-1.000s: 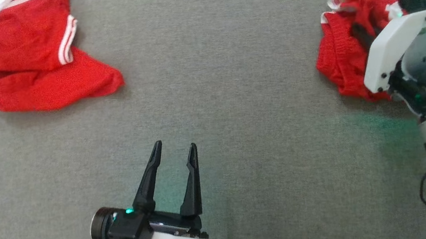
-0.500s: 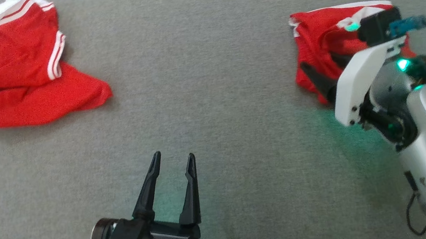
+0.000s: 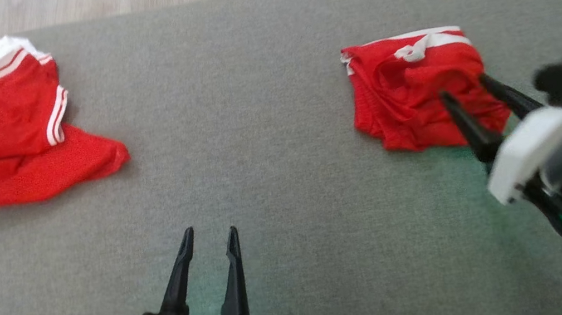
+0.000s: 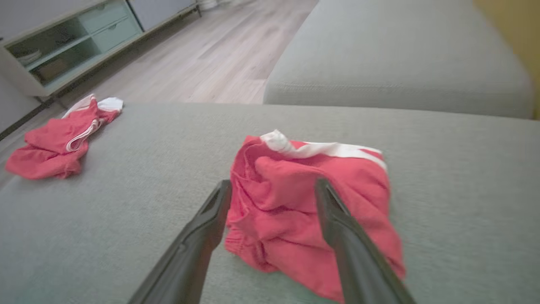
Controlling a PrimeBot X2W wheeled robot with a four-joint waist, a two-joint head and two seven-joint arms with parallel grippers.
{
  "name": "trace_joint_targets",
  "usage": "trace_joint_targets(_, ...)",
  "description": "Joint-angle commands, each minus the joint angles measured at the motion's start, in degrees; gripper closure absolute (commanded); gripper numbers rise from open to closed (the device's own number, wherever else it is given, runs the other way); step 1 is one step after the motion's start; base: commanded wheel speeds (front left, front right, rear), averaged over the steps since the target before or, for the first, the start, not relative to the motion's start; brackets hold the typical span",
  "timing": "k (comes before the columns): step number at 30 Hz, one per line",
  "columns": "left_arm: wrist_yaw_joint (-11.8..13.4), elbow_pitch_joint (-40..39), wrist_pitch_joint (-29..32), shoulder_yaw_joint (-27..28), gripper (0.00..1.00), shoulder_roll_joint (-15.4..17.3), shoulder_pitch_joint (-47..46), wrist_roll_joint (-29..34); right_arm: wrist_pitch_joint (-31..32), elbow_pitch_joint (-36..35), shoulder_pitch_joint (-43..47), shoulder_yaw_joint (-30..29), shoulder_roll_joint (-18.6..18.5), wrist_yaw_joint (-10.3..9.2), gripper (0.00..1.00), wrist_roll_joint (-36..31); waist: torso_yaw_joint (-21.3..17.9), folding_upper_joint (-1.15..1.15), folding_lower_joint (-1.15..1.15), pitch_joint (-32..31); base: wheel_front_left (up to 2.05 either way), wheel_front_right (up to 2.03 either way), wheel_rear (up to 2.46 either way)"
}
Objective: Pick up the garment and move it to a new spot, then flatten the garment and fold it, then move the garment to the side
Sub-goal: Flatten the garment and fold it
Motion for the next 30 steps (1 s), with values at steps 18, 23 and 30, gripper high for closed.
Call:
trace_joint_targets(18, -0.43, -2.90, -0.29, 6.55, 0.00, -0.10, 4.08, 1.84, -26.10, 5.26, 11.10, -13.84, 1.88, 0.39, 0.00, -9.76, -0.36, 0.00, 0.01, -4.64, 0.00, 0.00, 0.00)
trace_joint_targets(23, -1.39, -2.91, -0.29, 7.71, 0.00, -0.10, 2.36, 3.05, -25.04, 8.77, 5.39, -11.55, 0.44, 0.39, 1.00, -8.47, 0.43, 0.00, 0.01, -2.52, 0.00, 0.00, 0.00)
trace_joint_targets(30, -3.51, -1.24, -0.29, 8.74, 0.00, -0.10, -3.45, 5.19, -21.00, 17.79, -7.21, -6.40, -3.17, 0.39, 1.00, -7.07, 3.44, 0.00, 0.01, 2.22, 0.00, 0.00, 0.00)
